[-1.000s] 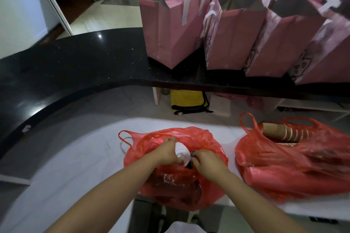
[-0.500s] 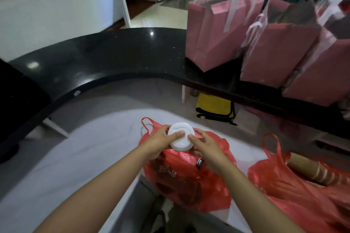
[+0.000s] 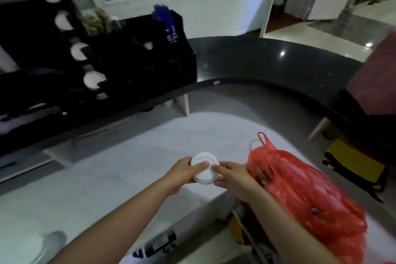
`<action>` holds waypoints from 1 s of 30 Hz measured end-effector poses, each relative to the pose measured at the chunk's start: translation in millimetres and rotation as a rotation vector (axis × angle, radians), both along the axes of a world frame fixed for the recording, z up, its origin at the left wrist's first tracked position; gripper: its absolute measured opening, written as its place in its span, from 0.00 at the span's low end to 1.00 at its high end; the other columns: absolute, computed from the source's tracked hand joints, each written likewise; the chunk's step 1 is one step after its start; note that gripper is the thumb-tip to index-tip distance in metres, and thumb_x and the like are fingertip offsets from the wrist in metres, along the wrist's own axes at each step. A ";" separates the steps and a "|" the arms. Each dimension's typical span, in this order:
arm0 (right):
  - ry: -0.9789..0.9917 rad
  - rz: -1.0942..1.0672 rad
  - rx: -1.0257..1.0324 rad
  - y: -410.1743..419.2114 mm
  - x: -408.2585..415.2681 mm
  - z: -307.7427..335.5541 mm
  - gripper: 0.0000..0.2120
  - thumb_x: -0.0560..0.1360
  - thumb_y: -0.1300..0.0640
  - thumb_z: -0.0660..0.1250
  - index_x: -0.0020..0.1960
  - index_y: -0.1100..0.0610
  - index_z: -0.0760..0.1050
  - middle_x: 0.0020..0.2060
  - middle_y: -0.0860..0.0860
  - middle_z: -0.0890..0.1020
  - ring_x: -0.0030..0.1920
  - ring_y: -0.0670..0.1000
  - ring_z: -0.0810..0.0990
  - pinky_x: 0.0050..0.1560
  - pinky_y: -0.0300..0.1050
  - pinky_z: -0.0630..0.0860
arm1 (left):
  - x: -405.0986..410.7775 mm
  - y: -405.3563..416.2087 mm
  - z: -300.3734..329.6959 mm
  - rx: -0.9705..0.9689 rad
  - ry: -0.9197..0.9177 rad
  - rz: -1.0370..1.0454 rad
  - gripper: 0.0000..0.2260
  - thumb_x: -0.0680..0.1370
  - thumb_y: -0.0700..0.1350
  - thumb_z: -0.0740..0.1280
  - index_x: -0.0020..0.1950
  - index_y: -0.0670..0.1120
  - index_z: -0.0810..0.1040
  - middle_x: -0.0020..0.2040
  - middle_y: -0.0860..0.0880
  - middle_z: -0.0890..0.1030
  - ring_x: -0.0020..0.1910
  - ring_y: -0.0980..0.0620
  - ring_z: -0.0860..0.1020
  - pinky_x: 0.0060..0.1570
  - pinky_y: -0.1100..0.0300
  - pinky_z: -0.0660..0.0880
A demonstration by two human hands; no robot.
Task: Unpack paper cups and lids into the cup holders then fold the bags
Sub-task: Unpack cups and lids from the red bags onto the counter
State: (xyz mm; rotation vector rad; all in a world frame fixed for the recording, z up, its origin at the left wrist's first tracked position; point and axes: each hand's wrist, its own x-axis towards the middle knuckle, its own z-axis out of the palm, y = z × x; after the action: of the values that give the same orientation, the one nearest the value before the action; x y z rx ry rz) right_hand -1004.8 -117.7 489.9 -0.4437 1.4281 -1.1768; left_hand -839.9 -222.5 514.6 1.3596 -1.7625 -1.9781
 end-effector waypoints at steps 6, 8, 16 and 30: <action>-0.070 0.230 0.071 -71.4 123.8 -9.9 0.16 0.76 0.54 0.73 0.60 0.62 0.79 0.51 0.59 0.86 0.52 0.59 0.86 0.57 0.52 0.82 | 152.5 -36.0 -9.0 0.014 -0.037 0.167 0.18 0.80 0.55 0.69 0.65 0.48 0.80 0.59 0.51 0.84 0.59 0.51 0.82 0.62 0.50 0.79; -0.085 0.276 0.092 -91.9 163.6 -17.4 0.15 0.76 0.55 0.72 0.59 0.63 0.80 0.52 0.60 0.86 0.52 0.60 0.86 0.57 0.53 0.82 | 201.0 -43.7 -13.6 -0.035 -0.079 0.235 0.15 0.82 0.56 0.65 0.63 0.50 0.80 0.59 0.51 0.84 0.59 0.51 0.81 0.64 0.49 0.77; -0.085 0.464 0.265 -127.8 297.4 -59.2 0.18 0.75 0.57 0.75 0.60 0.65 0.78 0.49 0.60 0.83 0.46 0.59 0.84 0.46 0.49 0.82 | 373.5 -43.6 -41.7 -0.534 -0.554 0.244 0.11 0.82 0.48 0.64 0.62 0.48 0.81 0.59 0.51 0.81 0.59 0.53 0.79 0.56 0.66 0.70; 0.929 0.952 0.148 -135.0 378.8 -81.7 0.24 0.81 0.36 0.58 0.47 0.55 0.80 0.43 0.51 0.82 0.44 0.49 0.78 0.46 0.40 0.69 | 415.4 -29.4 -85.7 -0.746 -0.805 -0.281 0.29 0.76 0.56 0.69 0.75 0.51 0.69 0.75 0.49 0.62 0.69 0.44 0.68 0.67 0.51 0.70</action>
State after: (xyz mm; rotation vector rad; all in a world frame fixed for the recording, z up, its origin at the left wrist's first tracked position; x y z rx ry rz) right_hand -626.0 -252.7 408.2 -1.4881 1.6979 -0.0379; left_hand -424.6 -251.8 428.9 1.7565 -2.7336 -0.6230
